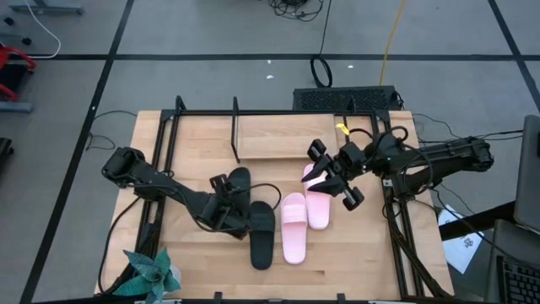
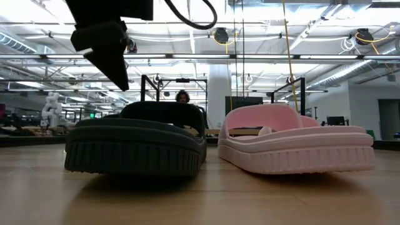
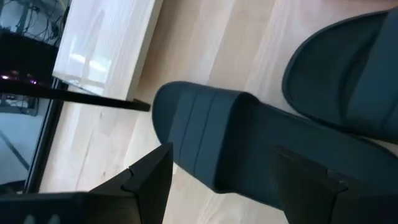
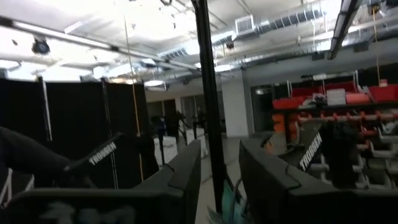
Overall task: Pick and place slides into the shelf
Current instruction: Put the top black slide on the shelf
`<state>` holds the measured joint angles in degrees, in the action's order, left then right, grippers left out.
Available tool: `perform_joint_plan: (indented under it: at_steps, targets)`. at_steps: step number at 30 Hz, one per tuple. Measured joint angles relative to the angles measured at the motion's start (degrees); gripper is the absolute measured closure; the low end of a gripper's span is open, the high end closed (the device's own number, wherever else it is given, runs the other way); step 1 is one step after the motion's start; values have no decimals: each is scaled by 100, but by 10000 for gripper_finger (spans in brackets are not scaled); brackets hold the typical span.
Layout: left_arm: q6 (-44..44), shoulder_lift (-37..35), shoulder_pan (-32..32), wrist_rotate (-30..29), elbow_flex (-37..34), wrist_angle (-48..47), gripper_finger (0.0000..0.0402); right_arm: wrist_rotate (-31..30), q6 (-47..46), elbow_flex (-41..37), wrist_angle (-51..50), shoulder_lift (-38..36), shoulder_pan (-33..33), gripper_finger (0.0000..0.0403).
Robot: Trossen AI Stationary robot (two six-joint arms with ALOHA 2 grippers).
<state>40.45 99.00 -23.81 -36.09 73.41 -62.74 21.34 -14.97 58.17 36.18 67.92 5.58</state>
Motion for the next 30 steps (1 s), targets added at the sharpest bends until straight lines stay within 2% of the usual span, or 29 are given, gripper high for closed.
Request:
perform_joint_plan:
  at_steps: [3,7,14,22,30]
  targets:
    - [9,0,18,37,-7,46,151,-5,169,0,-212,2,0,305]
    - [-417,0,17,289,-9,522,151,-8,265,0,-334,2,0,305]
    - [-567,43,78,264,-9,608,151,-10,265,0,-351,2,0,305]
    - [-826,667,157,350,-14,585,151,-6,265,0,-497,2,0,305]
    - [-670,972,307,221,-11,586,151,-11,265,0,-616,2,0,305]
